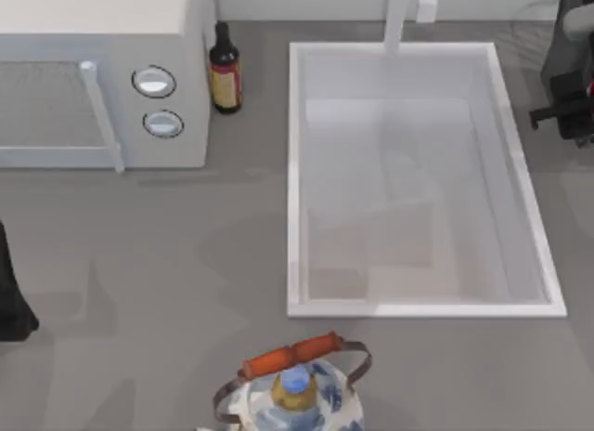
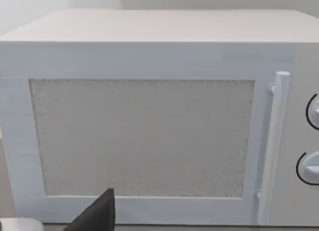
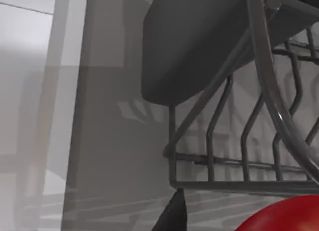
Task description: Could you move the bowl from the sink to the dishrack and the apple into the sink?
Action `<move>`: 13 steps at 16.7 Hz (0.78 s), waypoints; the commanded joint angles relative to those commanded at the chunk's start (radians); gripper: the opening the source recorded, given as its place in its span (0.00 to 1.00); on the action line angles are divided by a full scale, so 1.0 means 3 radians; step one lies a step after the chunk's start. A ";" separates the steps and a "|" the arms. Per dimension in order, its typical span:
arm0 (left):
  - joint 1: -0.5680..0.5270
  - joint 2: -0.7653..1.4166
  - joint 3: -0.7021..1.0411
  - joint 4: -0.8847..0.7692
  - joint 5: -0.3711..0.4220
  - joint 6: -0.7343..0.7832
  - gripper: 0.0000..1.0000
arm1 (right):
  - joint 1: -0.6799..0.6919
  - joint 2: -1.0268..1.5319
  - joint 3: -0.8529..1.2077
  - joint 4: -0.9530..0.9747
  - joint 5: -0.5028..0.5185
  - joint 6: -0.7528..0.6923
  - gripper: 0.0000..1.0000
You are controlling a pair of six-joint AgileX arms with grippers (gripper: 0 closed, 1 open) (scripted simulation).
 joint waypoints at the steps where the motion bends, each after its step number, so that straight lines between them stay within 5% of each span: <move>1: 0.0000 0.0000 0.0000 0.0000 0.0000 0.0000 1.00 | 0.0095 -0.0021 -0.0084 0.0196 0.0079 0.0028 0.00; 13: 0.0000 0.0000 0.0000 0.0000 0.0000 0.0000 1.00 | 0.1477 -0.0273 -0.1216 0.3130 0.0949 0.0481 0.00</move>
